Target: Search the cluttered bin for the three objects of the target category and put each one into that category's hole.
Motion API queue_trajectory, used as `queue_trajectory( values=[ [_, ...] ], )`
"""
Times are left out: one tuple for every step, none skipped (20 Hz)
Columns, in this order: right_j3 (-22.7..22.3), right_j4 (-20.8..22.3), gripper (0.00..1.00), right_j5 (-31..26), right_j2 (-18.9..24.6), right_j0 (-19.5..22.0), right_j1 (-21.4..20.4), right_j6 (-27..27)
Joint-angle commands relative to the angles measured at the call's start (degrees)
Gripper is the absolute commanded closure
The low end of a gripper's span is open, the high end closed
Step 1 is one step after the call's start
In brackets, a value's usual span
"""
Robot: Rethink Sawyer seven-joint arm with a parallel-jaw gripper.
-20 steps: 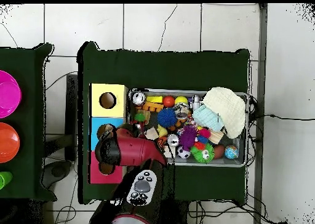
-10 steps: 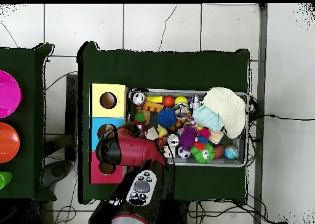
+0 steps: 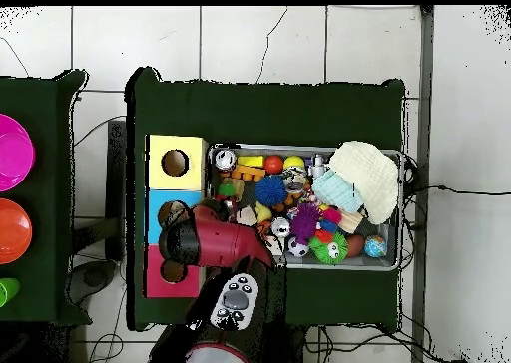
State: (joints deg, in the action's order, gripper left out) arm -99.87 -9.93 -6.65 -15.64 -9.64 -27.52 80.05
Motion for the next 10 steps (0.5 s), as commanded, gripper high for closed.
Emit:
queue_trajectory(
  values=[
    [3.6, -1.3, 0.00, 1.8, 7.2, 2.1, 7.9, 11.6],
    [3.8, -1.3, 0.00, 1.9, 7.0, 2.0, 8.2, 11.6],
    [3.9, -1.3, 0.00, 1.9, 6.9, 1.9, 8.4, 11.7],
    [4.0, -1.2, 0.00, 2.0, 6.8, 1.7, 8.6, 11.7],
    [4.1, -1.0, 0.00, 2.6, 6.6, 1.5, 9.0, 11.7],
    [4.1, -0.7, 0.00, 3.3, 6.4, 1.2, 9.4, 11.7],
    [4.3, -0.8, 0.00, 3.6, 5.9, 0.7, 9.9, 11.9],
    [4.4, -0.8, 0.00, 3.8, 5.3, 0.1, 10.3, 12.0],
    [4.9, -1.0, 0.00, 3.9, 4.7, -0.5, 10.9, 12.2],
    [5.3, -1.3, 0.00, 3.8, 3.9, -1.2, 11.6, 12.5]
  ],
)
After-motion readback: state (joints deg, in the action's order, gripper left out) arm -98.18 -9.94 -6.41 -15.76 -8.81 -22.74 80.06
